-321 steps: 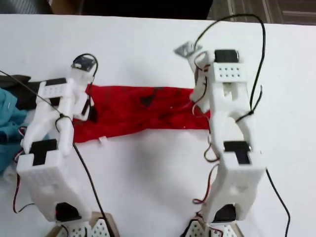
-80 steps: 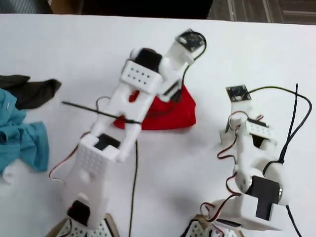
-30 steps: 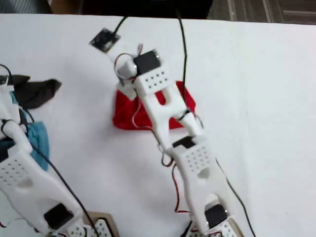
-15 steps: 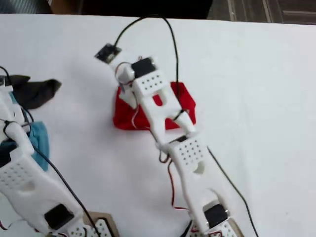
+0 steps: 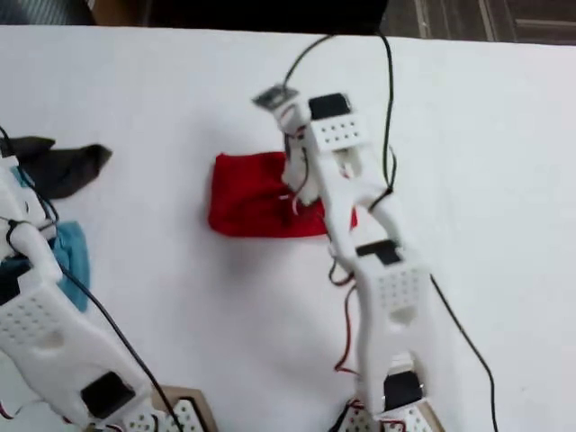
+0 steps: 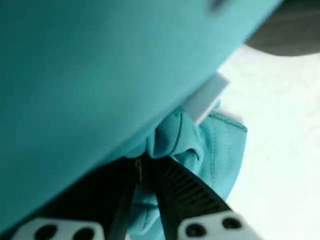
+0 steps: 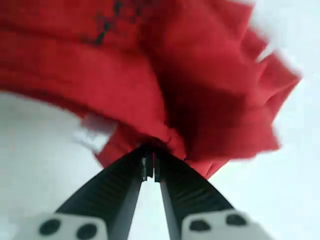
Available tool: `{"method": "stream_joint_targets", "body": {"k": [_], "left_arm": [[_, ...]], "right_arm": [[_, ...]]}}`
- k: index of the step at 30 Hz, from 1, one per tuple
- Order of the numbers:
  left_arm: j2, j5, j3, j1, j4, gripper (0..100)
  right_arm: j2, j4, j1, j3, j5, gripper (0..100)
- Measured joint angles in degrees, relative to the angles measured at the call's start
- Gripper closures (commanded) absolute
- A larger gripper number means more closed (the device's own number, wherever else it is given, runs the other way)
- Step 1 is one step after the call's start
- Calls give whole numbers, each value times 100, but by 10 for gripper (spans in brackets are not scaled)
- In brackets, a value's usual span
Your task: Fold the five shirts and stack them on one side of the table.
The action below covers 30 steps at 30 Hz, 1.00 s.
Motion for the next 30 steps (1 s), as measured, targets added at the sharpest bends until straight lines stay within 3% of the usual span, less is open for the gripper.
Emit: {"method": "stream_joint_targets", "body": {"k": [3,7,11,15,23,30], "left_arm": [[0,18,0,-9,0,974],[0,18,18,-9,-9,974],[0,18,18,-9,-9,974],[0,18,18,-9,-9,974],[0,18,18,-9,-9,974],[0,18,18,-9,-9,974]], "right_arm": [[-862,18,-9,1020,290,978],[-2075,-35,-18,1310,571,974],[-2549,-730,334,1152,202,916],[-2198,-1196,721,1020,-703,745],[-677,-1116,730,-88,-1389,794],[193,-571,536,-1327,-1468,794]]}}
